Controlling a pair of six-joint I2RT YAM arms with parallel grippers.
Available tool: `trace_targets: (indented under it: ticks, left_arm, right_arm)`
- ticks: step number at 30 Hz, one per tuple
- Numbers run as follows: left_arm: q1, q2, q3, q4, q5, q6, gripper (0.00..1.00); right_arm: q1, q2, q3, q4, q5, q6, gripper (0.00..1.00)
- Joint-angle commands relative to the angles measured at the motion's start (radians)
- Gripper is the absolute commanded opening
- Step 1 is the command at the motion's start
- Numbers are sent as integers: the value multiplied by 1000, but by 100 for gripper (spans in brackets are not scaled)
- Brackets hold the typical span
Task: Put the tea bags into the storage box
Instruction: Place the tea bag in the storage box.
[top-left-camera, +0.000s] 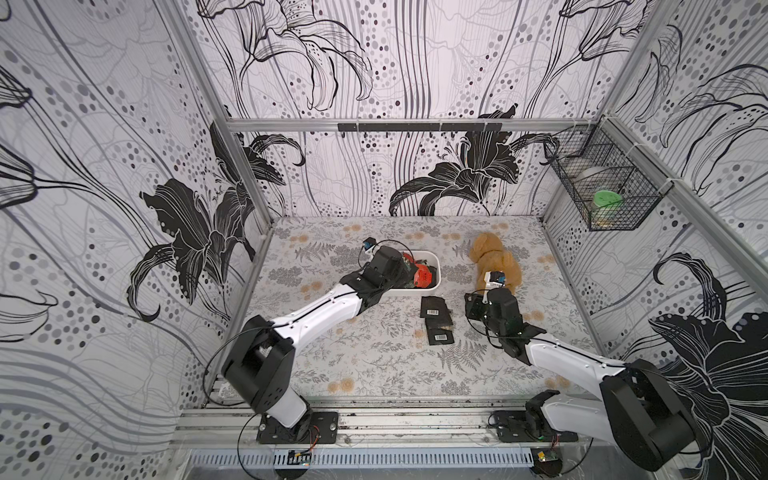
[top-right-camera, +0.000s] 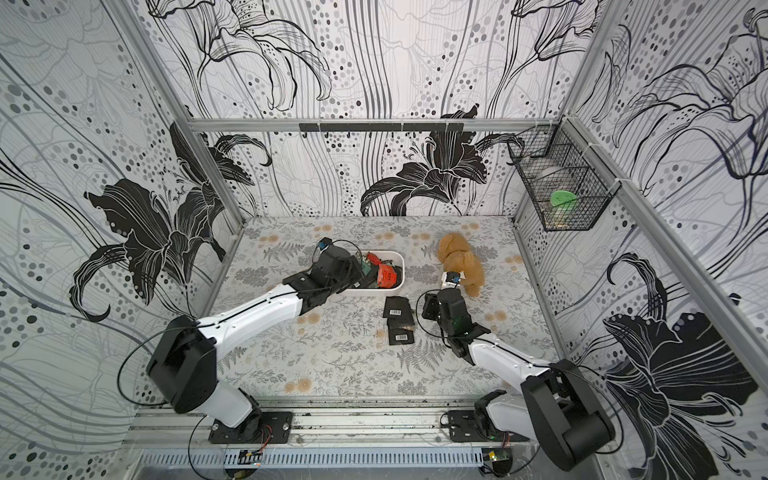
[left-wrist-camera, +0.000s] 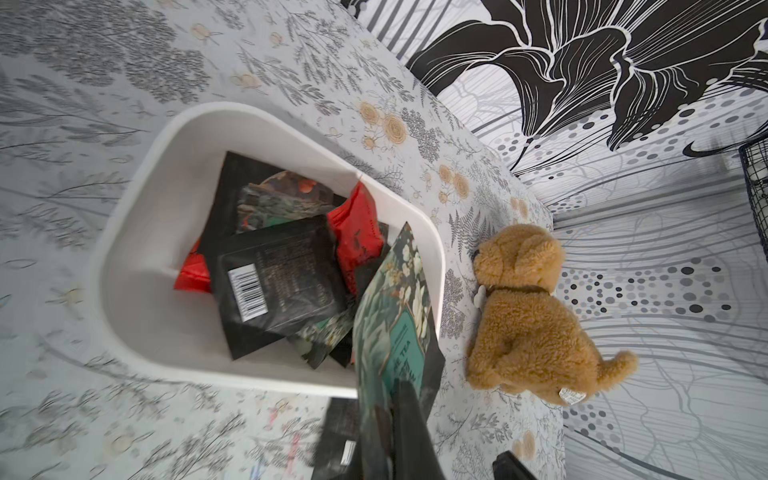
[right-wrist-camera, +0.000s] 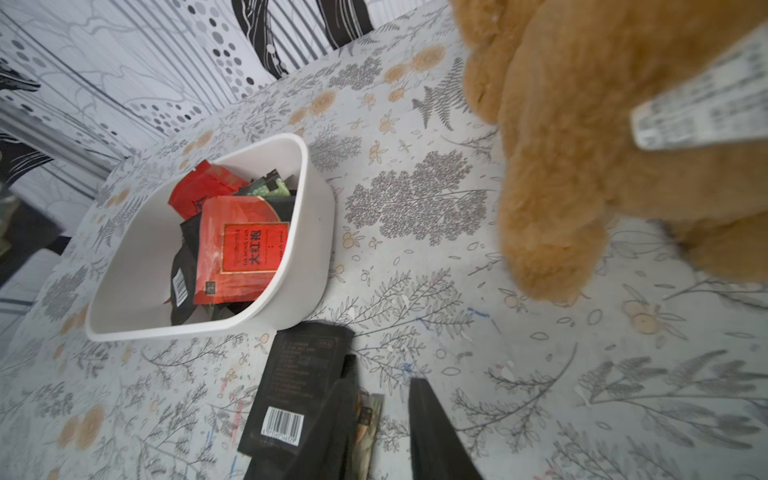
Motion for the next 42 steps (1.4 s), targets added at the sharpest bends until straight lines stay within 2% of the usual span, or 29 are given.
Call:
trace_targets:
  ticks: [1,6,10,14,21,27,33,36,38,42]
  left_arm:
    - [22,95,83,83,40,5,0]
    - [75,209,138,110,78,-44,0]
    - [103,243,129,135,29,-45,3]
    - [132,283,114,148,70,-46,4]
    - [166,292,70,135,50,-48,17]
    - [175,201,28,87,-17,-28,47]
    - [173,58,-27,21,-93,-18,60]
    - [168,-38,-113,49,-93,-38,63]
    - [154,-99,-176,95,-53,-37,62]
    - [49,-161,-250,164,4,1,55]
  right_arm:
    - [-9,34,-6,68,-137,18,29]
    - [-11,77,11,91,-192,1,29]
    - [-11,105,24,97,-224,-5,29]
    - [-11,137,45,92,-252,-11,29]
    - [-11,206,86,85,-316,-27,29]
    - [-11,253,122,49,-337,-36,29]
    - [-10,298,157,5,-358,-38,28]
    - [-9,318,172,-17,-365,-35,28]
    - [-9,329,183,-35,-370,-30,28]
    - [-8,349,204,-82,-363,-27,28]
